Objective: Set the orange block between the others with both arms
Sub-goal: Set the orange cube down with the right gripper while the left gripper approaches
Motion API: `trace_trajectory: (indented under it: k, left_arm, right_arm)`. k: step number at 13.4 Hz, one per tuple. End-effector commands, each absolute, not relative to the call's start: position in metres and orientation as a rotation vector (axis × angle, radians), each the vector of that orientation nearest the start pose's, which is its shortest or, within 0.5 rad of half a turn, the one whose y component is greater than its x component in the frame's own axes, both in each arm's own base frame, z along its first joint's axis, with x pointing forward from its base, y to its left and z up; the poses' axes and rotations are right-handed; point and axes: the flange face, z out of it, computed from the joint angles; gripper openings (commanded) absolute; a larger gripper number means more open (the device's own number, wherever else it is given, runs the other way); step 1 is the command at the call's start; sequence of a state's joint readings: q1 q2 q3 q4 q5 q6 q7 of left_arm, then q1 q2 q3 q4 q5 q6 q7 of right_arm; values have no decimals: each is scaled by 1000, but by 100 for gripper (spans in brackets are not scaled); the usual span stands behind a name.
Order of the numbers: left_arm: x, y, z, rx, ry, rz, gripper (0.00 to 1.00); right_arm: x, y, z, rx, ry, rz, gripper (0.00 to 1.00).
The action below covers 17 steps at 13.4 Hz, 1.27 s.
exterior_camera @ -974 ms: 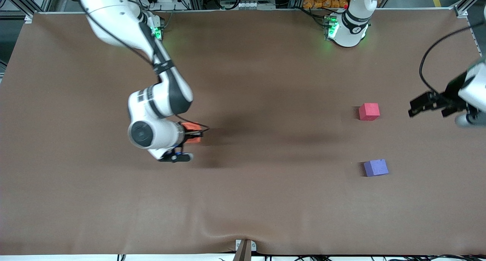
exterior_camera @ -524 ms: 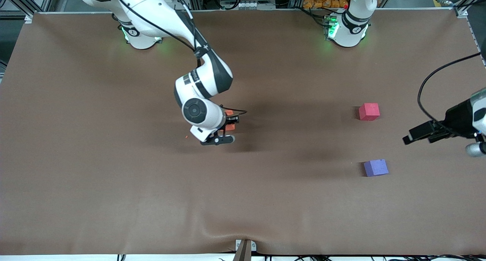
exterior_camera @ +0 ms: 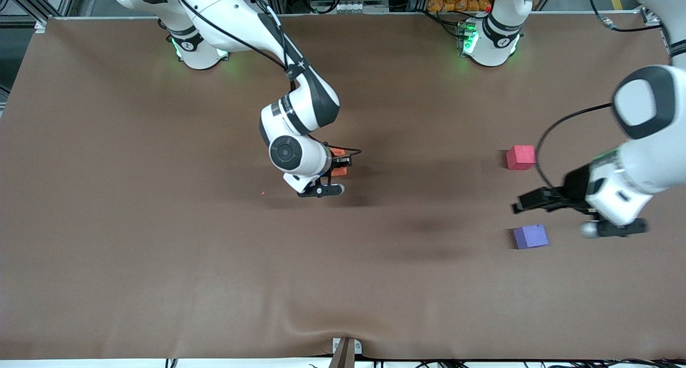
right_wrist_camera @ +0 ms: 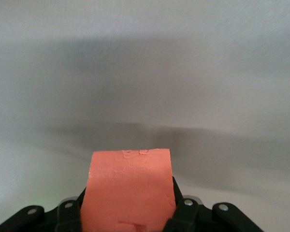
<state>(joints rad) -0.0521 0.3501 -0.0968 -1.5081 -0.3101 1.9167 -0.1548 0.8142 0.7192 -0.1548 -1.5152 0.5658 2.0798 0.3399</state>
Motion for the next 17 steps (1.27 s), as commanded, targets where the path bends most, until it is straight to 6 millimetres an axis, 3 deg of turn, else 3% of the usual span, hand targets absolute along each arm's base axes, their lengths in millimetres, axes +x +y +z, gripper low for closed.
trace_trajectory:
  k: [1, 3, 4, 5, 9, 11, 14, 17]
  left_arm:
    - [654, -160, 450, -3449, -178, 110, 100]
    - [646, -208, 415, -3400, -116, 206, 100]
    - [639, -227, 402, -3369, -94, 240, 100]
    - [629, -244, 392, -3353, -91, 281, 100]
    - [589, -272, 347, -3310, -51, 361, 100]
    - [573, -288, 330, -3303, -49, 359, 100]
    - [557, -324, 309, -3281, -128, 401, 100]
    - [532, -377, 284, -3249, -307, 388, 100]
  right_arm:
    - [518, 481, 223, -2847, -38, 391, 58]
    - [514, 485, 218, -2853, -29, 386, 67]
    - [509, 491, 216, -2857, -46, 386, 87]
    - [505, 495, 215, -2861, -61, 378, 100]
    - [527, 476, 231, -2847, -30, 344, 100]
    - [554, 455, 259, -2823, 11, 287, 100]
    - [591, 402, 302, -2795, 101, 276, 100]
    - [603, 349, 348, -2877, 68, 326, 100]
